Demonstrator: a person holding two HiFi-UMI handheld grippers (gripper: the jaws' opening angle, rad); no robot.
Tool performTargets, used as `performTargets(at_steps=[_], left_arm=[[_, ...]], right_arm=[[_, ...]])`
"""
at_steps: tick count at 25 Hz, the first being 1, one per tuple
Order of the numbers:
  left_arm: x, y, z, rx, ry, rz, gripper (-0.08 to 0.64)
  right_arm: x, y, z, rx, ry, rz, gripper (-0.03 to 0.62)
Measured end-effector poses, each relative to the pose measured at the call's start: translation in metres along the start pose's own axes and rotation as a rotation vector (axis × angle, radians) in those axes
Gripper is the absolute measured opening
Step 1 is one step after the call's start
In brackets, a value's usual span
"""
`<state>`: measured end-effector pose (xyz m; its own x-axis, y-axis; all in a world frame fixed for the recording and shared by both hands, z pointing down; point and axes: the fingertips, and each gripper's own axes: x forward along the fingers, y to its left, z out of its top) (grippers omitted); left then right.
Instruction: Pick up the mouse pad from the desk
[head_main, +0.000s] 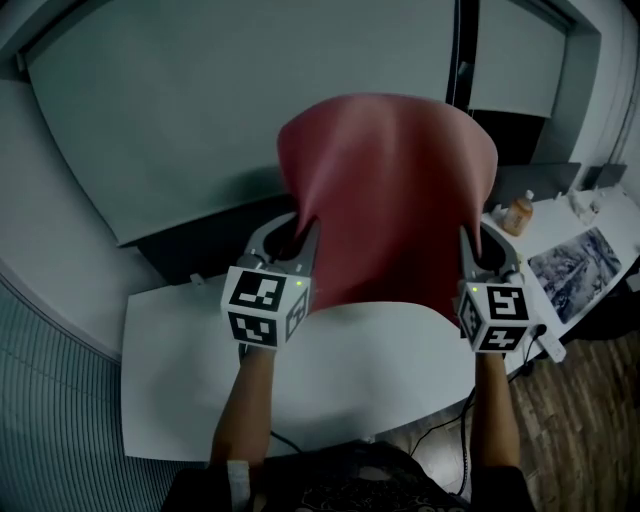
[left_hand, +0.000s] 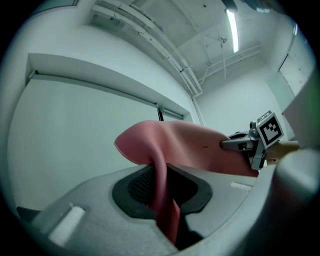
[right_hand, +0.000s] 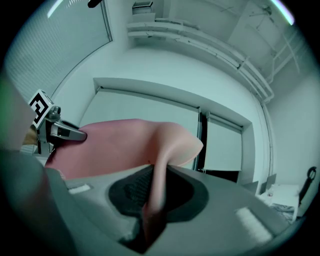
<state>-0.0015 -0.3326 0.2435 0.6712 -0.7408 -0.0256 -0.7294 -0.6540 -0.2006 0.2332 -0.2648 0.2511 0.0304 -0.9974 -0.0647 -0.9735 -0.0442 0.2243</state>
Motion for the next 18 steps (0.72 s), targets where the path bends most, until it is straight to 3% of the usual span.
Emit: performTargets(at_steps=[18], left_arm=[[0.037,-0.076,0.005,-0.013,-0.023,-0.171,0.063]], right_arm=[[-0.06,-0.065,-0.016,-0.006,0.052,-0.181,0.06]])
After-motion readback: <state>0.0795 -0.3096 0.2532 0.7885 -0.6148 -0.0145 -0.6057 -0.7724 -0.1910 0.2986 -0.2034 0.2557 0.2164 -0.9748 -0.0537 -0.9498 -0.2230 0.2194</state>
